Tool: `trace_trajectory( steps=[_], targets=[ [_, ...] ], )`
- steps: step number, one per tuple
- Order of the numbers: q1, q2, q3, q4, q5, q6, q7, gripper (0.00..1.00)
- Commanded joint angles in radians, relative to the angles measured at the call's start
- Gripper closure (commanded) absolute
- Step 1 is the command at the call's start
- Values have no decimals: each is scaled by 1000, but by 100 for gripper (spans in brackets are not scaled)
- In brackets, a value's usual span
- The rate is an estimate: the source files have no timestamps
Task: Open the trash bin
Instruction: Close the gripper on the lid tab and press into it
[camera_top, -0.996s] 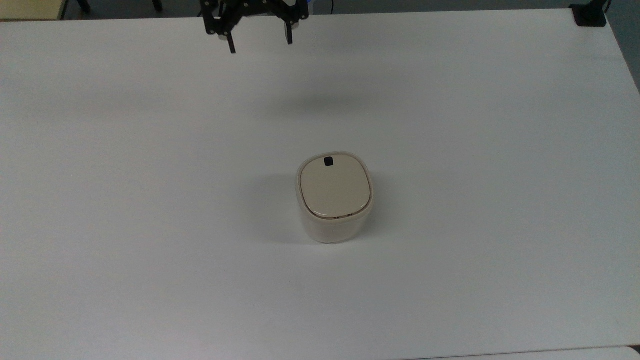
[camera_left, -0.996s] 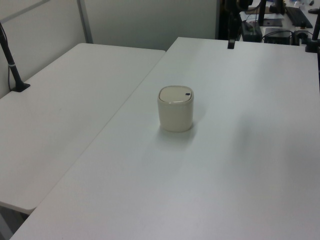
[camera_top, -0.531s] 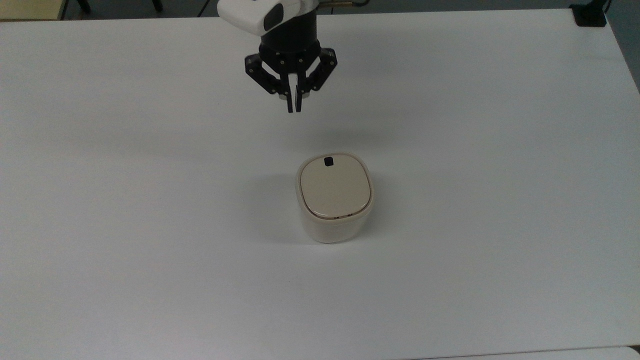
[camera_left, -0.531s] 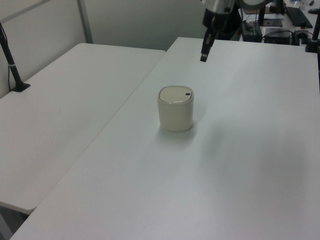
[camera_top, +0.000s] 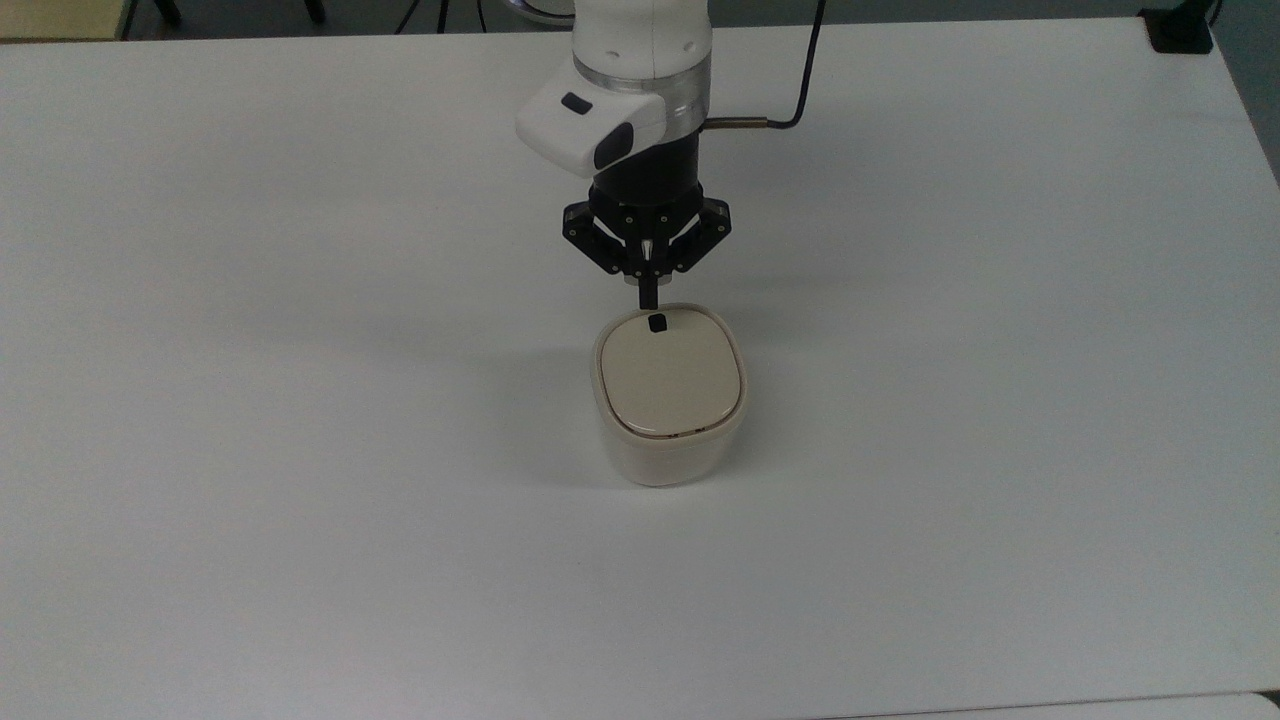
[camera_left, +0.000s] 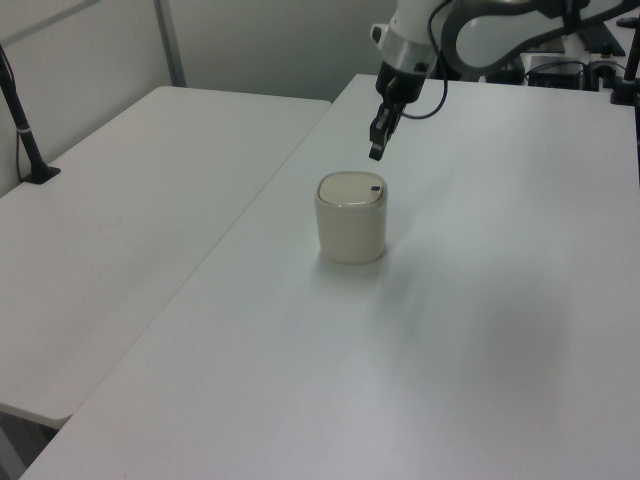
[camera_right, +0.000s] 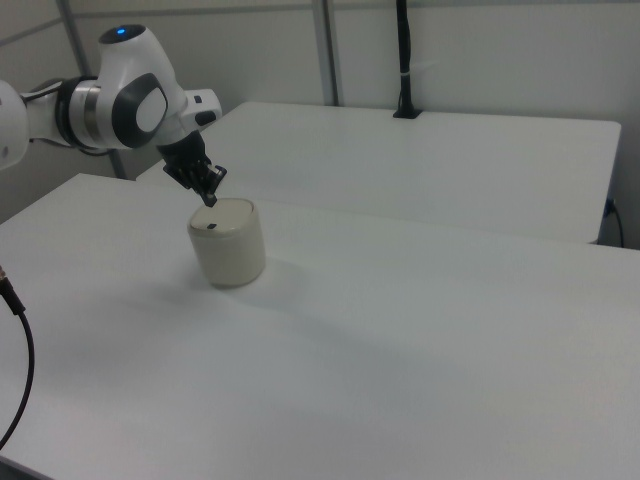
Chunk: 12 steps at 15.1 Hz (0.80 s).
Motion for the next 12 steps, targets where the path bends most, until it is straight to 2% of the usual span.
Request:
trace_trajectory(
  steps=[1, 3, 12],
  targets=[
    [21, 34, -6, -10, -35, 50, 62, 100],
    [29, 43, -4, -12, -64, 50, 65, 100],
    [41, 57, -4, -36, -99, 45, 76, 100]
  ],
)
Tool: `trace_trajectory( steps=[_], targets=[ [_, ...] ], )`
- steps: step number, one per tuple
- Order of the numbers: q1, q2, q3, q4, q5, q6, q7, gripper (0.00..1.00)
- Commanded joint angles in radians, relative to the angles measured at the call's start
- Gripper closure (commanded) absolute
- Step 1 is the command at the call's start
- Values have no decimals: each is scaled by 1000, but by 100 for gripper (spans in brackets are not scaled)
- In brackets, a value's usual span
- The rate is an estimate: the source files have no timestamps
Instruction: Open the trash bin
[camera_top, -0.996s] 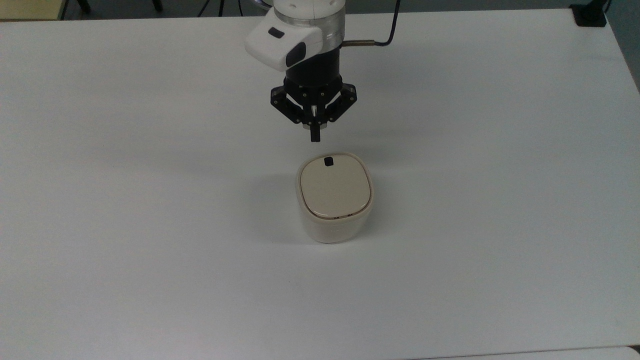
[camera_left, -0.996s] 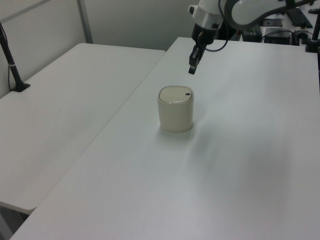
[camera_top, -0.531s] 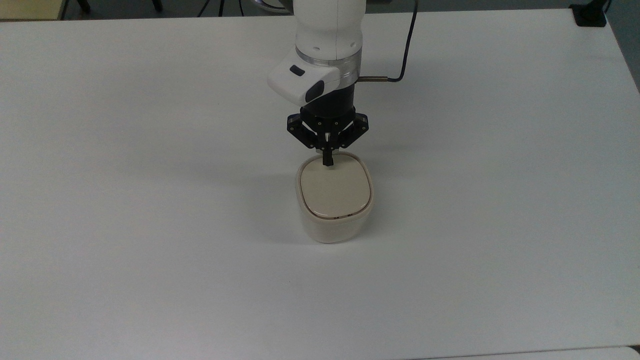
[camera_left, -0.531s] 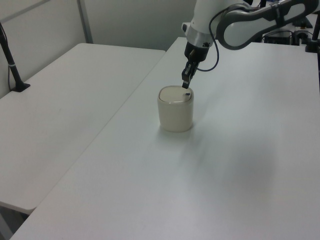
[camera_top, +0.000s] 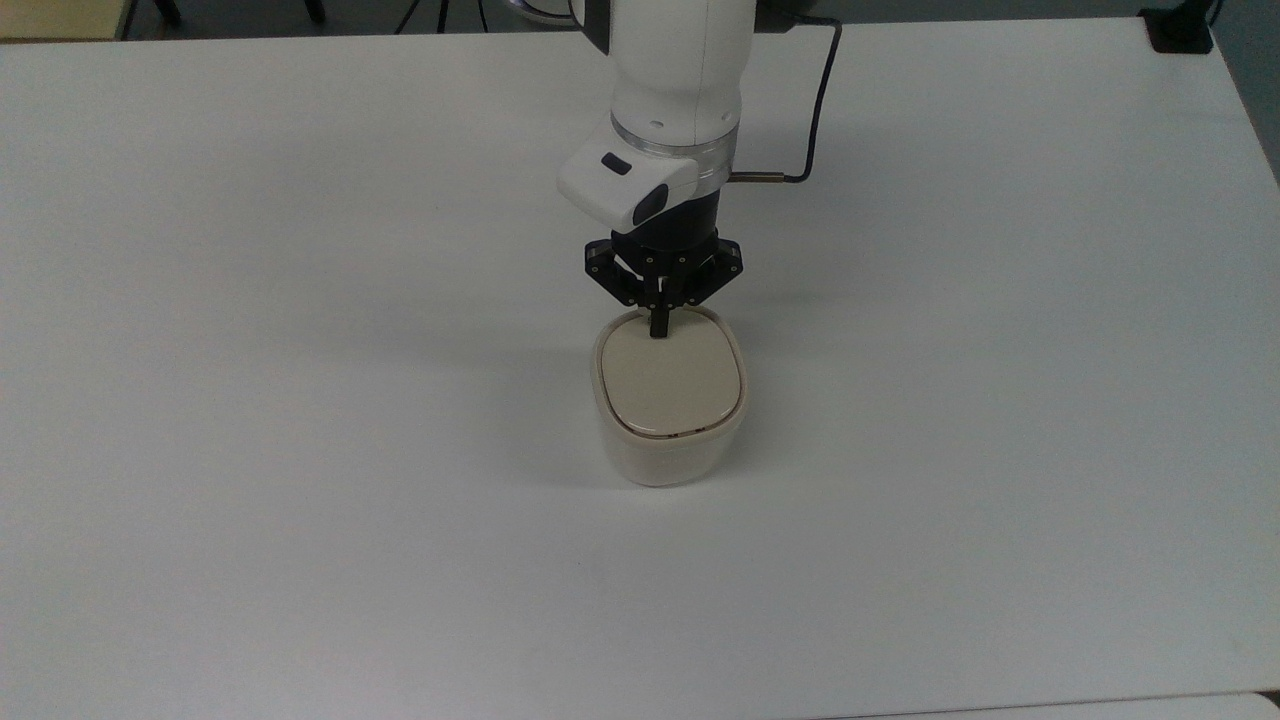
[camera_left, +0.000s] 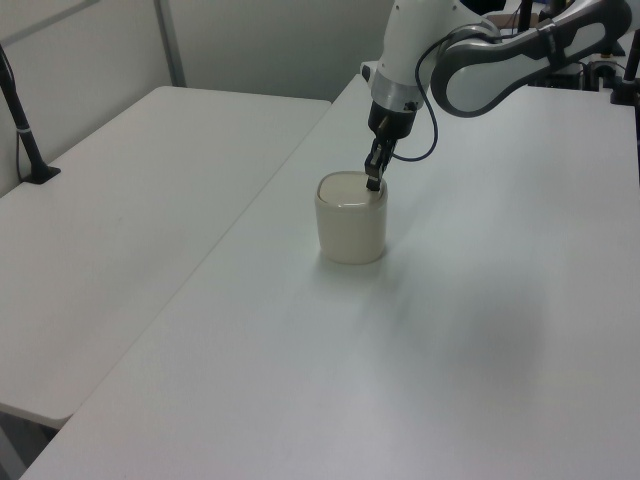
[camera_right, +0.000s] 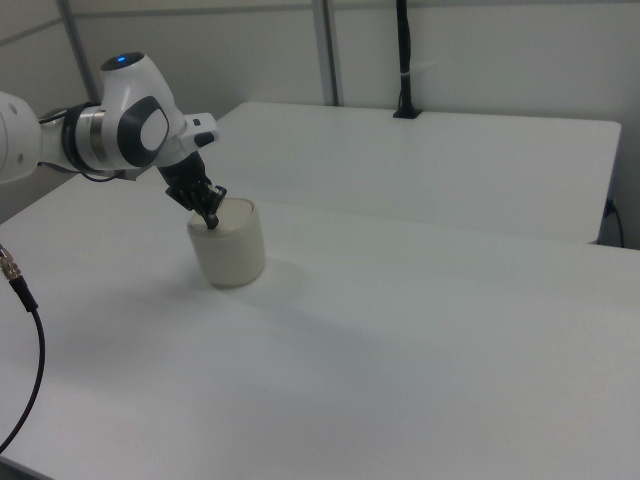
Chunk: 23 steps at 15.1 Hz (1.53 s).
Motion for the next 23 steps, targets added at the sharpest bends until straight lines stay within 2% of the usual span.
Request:
trace_trajectory(
  steps=[1, 3, 7, 8, 11, 12, 14, 19, 23],
  targets=[
    [3, -25, -4, -20, -12, 5, 28, 100],
    [-3, -83, -4, -17, -8, -22, 30, 100],
    [-43, -183, -4, 12, -6, -202, 33, 97],
    [-48, -207, -4, 14, -6, -239, 29, 87],
    [-74, -264, -2, 15, -4, -337, 24, 34],
    [-77, -278, -1, 15, 2, -374, 25, 20],
    [-77, -309, -1, 14, 11, -432, 25, 0],
    [-105, -390, -1, 5, 49, -602, 22, 0],
    [-180, -411, -1, 8, 106, -679, -42, 0]
  ],
)
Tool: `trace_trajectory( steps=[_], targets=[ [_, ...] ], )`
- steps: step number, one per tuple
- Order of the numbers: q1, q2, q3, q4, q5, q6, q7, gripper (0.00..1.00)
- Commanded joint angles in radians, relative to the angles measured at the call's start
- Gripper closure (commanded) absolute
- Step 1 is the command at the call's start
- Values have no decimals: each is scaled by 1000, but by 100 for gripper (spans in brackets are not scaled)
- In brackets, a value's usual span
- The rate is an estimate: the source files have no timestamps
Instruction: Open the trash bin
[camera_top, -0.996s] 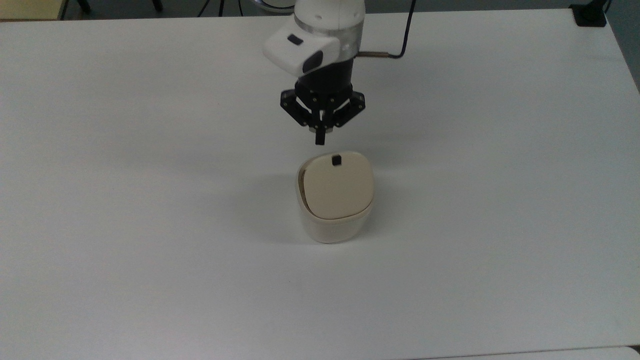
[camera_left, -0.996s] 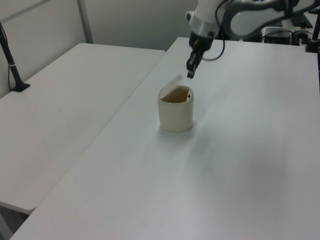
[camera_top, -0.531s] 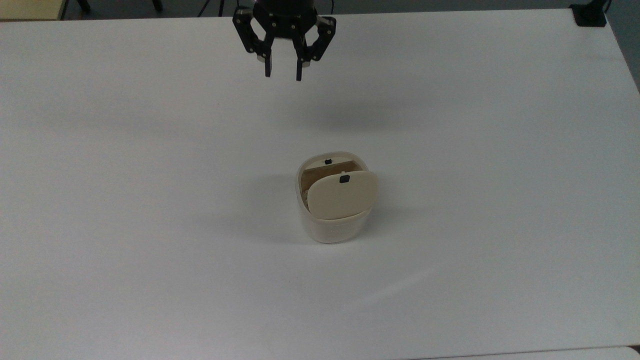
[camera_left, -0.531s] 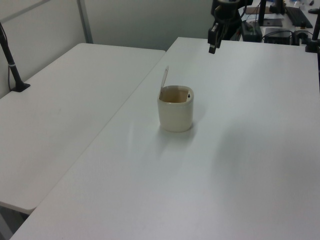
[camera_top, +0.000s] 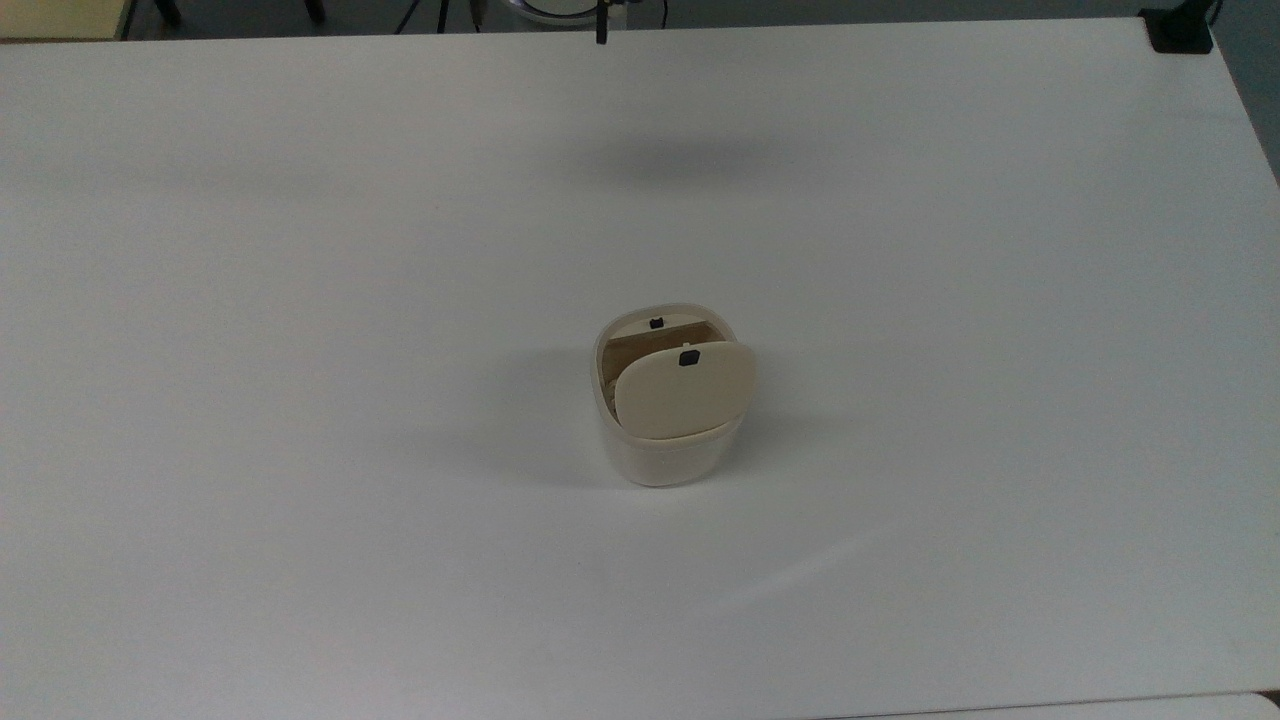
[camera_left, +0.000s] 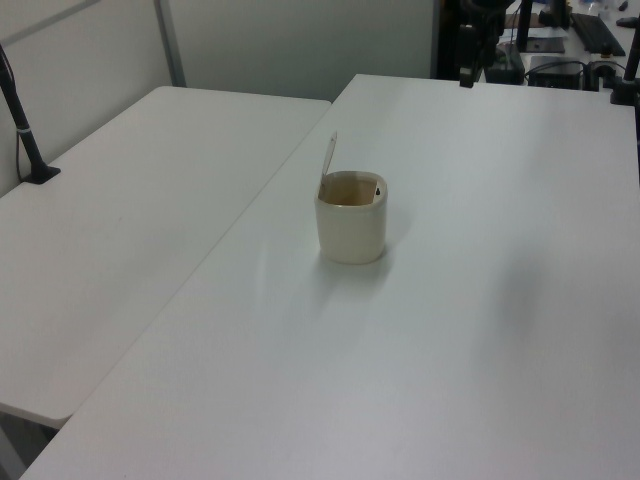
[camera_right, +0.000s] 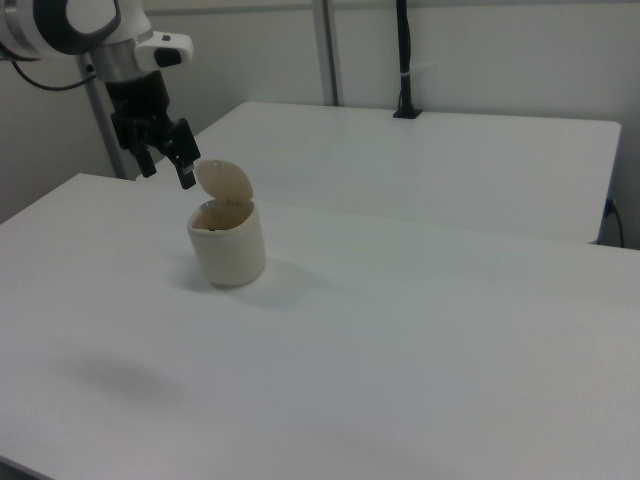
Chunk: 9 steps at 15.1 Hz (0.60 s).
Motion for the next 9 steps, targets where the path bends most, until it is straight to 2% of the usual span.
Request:
trace_trajectory(
  steps=[1, 4, 9],
  targets=[
    [-77, -39, 4, -25, 59, -62, -108, 0],
    [-114, -33, 5, -22, 52, -44, -243, 0],
    [-108, -2, 4, -22, 36, 32, -257, 0]
  ],
)
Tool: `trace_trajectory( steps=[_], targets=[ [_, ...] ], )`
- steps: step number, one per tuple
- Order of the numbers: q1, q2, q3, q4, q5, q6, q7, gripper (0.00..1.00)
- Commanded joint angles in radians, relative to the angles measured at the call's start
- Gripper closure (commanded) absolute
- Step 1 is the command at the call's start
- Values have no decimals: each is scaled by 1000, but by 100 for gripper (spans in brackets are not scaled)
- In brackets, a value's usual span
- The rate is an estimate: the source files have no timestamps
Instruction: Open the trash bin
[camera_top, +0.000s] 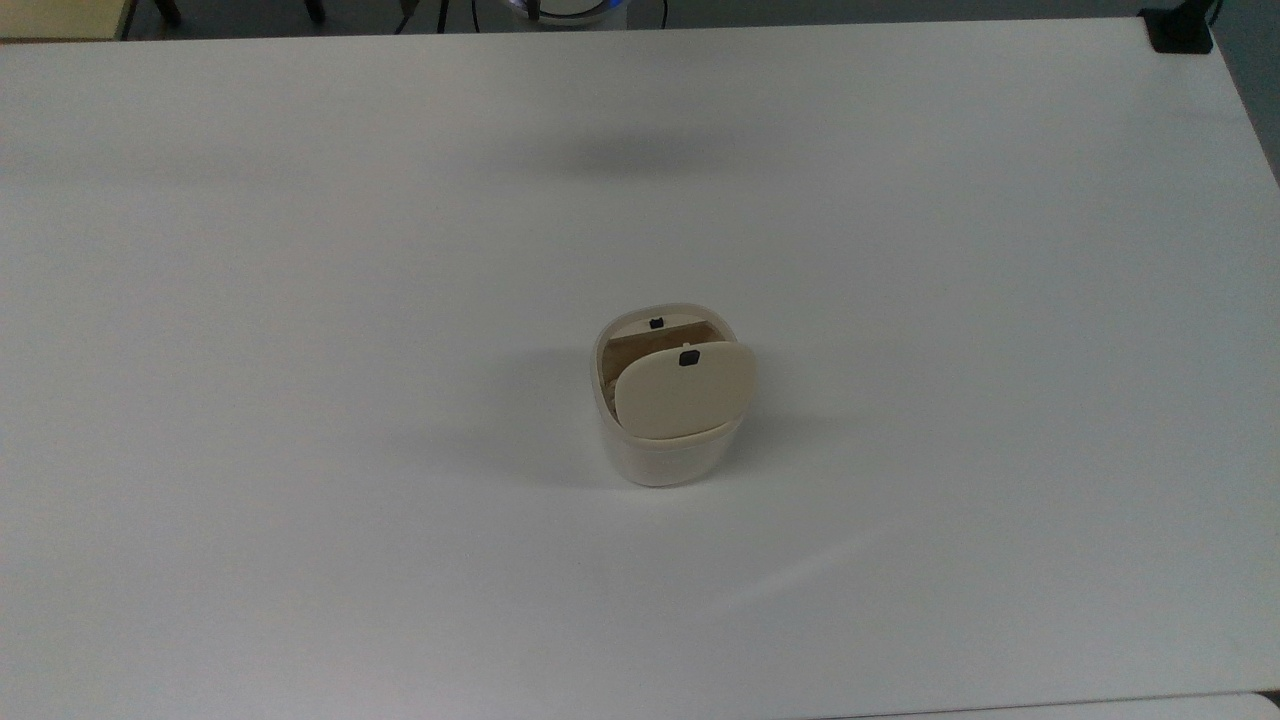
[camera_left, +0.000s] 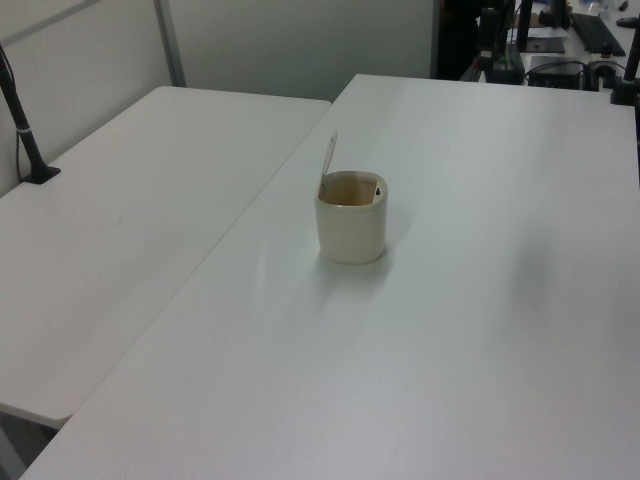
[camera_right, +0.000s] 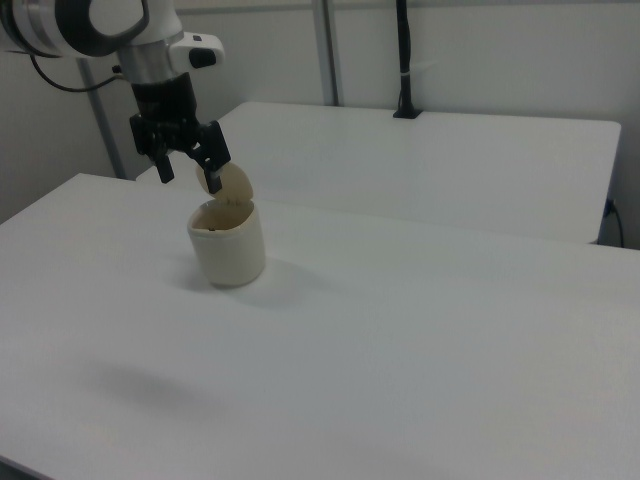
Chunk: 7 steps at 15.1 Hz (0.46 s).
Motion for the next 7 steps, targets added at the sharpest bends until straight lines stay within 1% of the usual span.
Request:
trace_trajectory(
  steps=[1, 7],
  targets=[
    [7, 12, 3, -19, -7, 48, -25, 0],
    [9, 20, 3, -19, -7, 54, -22, 0]
  ],
)
